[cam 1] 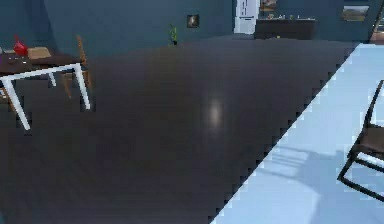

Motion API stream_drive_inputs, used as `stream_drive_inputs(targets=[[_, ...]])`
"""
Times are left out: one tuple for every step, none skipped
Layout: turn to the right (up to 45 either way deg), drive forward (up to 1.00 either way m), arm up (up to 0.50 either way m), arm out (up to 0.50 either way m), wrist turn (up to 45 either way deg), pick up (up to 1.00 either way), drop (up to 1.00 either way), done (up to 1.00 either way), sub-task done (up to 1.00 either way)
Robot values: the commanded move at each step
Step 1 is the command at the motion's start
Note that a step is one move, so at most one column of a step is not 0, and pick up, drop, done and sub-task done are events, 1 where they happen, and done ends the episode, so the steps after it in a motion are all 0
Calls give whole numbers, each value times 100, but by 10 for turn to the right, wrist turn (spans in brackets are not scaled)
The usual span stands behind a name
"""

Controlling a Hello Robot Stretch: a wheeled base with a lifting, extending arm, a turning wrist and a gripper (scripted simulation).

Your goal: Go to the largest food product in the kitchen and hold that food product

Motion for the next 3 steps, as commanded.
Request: stream_drive_inputs(targets=[[0,50,0,0,0,0,0,0,0],[-450,0,0,0,0,0,0,0,0],[-30,0,0,0,0,0,0,0,0]])
